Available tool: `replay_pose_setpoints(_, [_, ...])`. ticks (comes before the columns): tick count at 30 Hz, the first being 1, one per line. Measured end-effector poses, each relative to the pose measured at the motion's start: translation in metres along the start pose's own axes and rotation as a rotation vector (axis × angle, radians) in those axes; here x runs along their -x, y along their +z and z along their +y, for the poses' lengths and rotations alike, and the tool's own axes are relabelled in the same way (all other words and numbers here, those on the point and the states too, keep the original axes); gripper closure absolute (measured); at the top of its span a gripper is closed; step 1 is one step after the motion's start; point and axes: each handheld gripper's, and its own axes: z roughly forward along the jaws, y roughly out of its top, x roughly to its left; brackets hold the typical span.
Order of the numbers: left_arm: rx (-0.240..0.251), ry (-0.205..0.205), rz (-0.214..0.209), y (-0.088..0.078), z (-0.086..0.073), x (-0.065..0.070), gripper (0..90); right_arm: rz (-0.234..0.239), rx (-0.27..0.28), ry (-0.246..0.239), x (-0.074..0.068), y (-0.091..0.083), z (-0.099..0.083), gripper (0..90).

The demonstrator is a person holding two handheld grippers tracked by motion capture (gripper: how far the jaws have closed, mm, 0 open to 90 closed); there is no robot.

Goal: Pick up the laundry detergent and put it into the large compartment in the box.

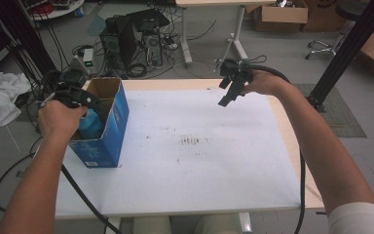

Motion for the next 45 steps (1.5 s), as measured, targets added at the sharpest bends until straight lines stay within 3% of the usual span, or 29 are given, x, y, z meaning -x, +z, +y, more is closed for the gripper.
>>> replay_pose_setpoints(9, [0.036,0.03,0.03,-0.02,0.006,0.014,27.7,-0.001,-0.001,-0.007,-0.004,-0.003,0.001,17.1])
replay_pose_setpoints(14, [0.063,0.059,0.019,-0.032,0.01,0.023,27.4,-0.004,-0.002,-0.008,-0.006,-0.004,0.001,17.1])
replay_pose_setpoints(26, [0.075,0.199,-0.048,-0.048,0.014,0.067,26.3,-0.009,-0.01,-0.001,-0.009,-0.007,-0.001,17.0])
replay_pose_setpoints(29, [0.088,0.267,-0.076,-0.05,0.014,0.079,24.5,-0.01,-0.009,0.0,-0.01,-0.007,-0.001,17.0])
replay_pose_setpoints(36, [0.109,0.368,-0.094,-0.051,0.015,0.104,20.9,-0.012,-0.01,-0.001,-0.011,-0.008,-0.002,16.9])
replay_pose_setpoints(45, [0.11,0.462,-0.113,-0.049,0.016,0.126,20.5,-0.014,-0.011,-0.002,-0.014,-0.009,-0.001,16.9])
